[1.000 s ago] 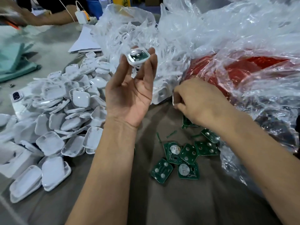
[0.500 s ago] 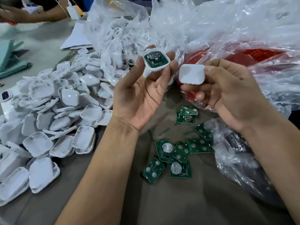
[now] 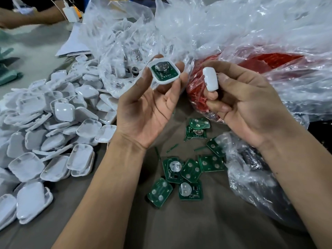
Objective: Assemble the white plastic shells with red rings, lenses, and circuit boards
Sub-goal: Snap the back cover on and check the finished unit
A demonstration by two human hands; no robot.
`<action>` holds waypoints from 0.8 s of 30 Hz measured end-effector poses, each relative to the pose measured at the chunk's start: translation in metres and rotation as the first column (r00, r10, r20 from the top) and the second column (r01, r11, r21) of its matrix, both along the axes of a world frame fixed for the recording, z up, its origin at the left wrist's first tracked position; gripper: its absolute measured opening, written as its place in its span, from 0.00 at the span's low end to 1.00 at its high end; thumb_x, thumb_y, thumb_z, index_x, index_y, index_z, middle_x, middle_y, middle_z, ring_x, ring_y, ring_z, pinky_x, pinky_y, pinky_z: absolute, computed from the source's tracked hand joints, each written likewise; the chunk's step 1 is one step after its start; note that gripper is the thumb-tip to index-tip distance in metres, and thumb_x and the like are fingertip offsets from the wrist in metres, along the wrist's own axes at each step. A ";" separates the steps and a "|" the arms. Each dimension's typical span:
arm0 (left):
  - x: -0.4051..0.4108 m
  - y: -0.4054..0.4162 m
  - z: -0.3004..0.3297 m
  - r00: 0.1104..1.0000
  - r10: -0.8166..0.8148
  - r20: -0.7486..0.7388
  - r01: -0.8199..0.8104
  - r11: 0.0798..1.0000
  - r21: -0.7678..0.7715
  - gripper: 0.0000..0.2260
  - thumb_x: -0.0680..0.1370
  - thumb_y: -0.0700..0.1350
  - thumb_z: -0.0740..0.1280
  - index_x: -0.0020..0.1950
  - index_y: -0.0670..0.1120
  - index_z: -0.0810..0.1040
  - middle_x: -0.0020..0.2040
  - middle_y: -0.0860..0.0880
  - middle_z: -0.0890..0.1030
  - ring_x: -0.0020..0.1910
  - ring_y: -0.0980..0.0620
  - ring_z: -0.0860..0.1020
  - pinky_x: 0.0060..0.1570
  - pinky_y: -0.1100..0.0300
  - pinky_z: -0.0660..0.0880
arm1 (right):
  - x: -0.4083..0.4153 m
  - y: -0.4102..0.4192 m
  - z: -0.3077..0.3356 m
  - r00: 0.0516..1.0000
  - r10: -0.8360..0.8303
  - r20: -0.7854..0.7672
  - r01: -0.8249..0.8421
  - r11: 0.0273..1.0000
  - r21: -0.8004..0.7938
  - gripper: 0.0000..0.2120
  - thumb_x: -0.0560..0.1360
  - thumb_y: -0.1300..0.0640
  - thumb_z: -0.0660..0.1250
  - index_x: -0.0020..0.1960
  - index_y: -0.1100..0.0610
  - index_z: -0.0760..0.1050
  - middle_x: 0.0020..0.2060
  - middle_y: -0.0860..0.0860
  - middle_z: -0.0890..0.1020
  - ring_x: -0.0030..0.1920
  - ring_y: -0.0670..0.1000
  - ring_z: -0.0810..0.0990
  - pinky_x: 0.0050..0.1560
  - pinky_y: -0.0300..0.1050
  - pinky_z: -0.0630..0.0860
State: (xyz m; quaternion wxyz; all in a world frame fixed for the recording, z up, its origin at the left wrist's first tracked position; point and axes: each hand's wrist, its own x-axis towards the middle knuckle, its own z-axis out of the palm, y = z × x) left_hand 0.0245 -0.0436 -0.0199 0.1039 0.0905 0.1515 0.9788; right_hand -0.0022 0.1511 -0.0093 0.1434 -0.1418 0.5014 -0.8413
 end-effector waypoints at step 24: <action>-0.004 0.010 -0.014 0.994 -0.078 -0.083 0.059 0.976 -0.209 0.24 0.72 0.31 0.74 0.66 0.38 0.74 0.65 0.29 0.77 0.62 0.29 0.79 0.63 0.44 0.79 | 0.001 0.009 0.006 0.995 -0.098 -0.020 0.097 0.995 -0.025 0.16 0.77 0.64 0.67 0.65 0.58 0.80 0.47 0.51 0.84 0.43 0.47 0.75 0.37 0.37 0.68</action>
